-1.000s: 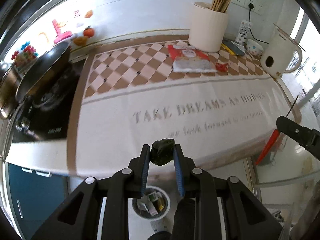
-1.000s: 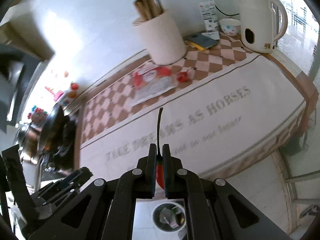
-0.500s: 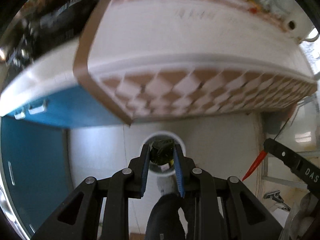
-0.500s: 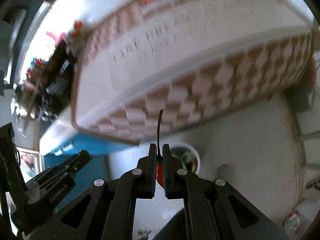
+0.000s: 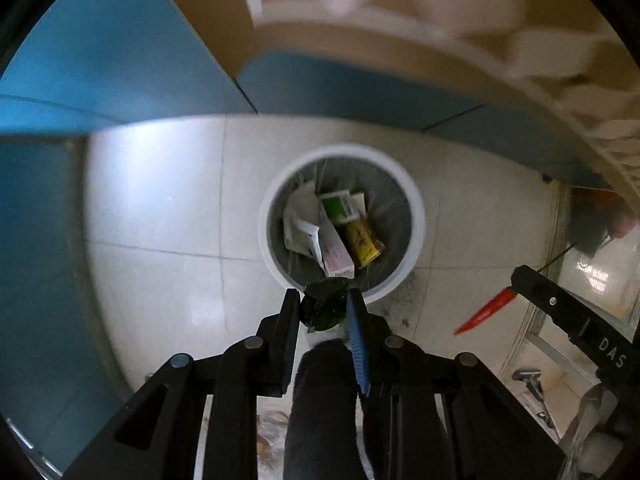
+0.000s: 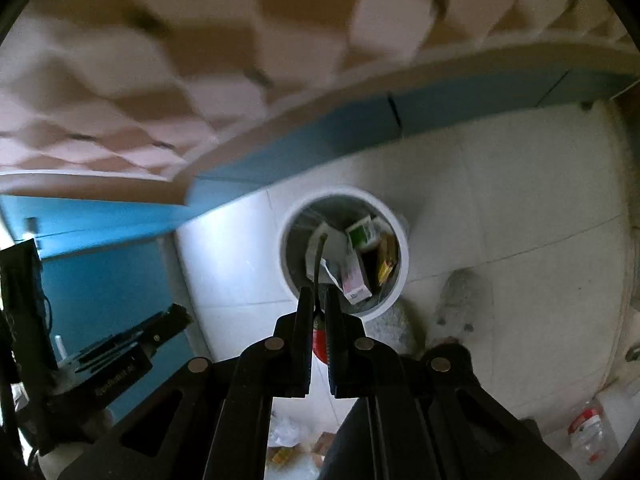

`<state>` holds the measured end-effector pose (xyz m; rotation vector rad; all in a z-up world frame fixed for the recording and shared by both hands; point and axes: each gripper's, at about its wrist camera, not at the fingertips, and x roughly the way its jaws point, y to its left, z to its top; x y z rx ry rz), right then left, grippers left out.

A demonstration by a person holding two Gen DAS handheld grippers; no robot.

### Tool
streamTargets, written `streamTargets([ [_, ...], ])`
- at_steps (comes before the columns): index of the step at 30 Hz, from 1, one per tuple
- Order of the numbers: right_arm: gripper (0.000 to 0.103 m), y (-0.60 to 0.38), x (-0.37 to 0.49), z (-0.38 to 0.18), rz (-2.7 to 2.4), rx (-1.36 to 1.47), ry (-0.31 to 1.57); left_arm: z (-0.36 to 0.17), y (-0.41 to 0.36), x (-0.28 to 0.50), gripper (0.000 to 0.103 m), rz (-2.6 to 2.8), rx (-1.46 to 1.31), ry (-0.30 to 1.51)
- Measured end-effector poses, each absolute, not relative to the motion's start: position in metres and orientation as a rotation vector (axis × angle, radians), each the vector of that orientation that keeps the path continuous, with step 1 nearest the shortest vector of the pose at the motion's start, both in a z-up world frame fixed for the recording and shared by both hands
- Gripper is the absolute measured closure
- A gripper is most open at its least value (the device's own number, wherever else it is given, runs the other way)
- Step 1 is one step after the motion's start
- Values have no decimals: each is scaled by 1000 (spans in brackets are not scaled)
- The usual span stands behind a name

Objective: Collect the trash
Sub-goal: 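Carry the black item and chili down to the bin and release them, then raise both empty tools back up toward the counter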

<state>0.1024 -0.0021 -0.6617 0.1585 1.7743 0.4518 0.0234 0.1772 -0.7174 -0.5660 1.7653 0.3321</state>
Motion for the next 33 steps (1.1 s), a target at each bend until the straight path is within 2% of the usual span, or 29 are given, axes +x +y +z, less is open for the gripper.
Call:
streamTargets([
  [6,97,19,96,-759,464,123,1819,-796,179,21,82,299,-625,1822],
  [11,97,21,92,-811,443,143,1860,-822,183,16,79,282,-667,1845],
  [12,97,20,90,-820,441,151,1872,-824,184,12,75,287,-671,1844],
  [13,97,19,88,-826,446,159,1888,-821,185,12,71,291,-670,1844],
  [14,97,18,87,-829,448,165,1902,-820,186,9,54,300,-658,1839],
  [15,97,17,85,-834,446,166,1916,-817,187,9,31,308,-648,1833],
  [17,97,17,80,-838,453,165,1936,-809,191,6,9,334,-617,1815],
  [19,94,19,75,-839,464,142,1946,-797,194,2,7,358,-590,1803],
  [20,85,21,73,-838,465,124,1944,-792,195,2,6,367,-579,1796],
  [21,64,22,71,-834,465,103,1939,-785,196,1,6,378,-558,1785],
  [22,49,23,71,-830,466,82,1933,-775,196,0,6,389,-530,1771],
  [23,21,26,69,-824,468,43,1920,-766,197,-1,6,400,-503,1759],
  [24,5,28,68,-814,467,-10,1896,-757,196,-1,6,403,-484,1750],
  [33,0,28,56,-714,407,-206,1762,-646,183,-18,6,448,-370,1677],
])
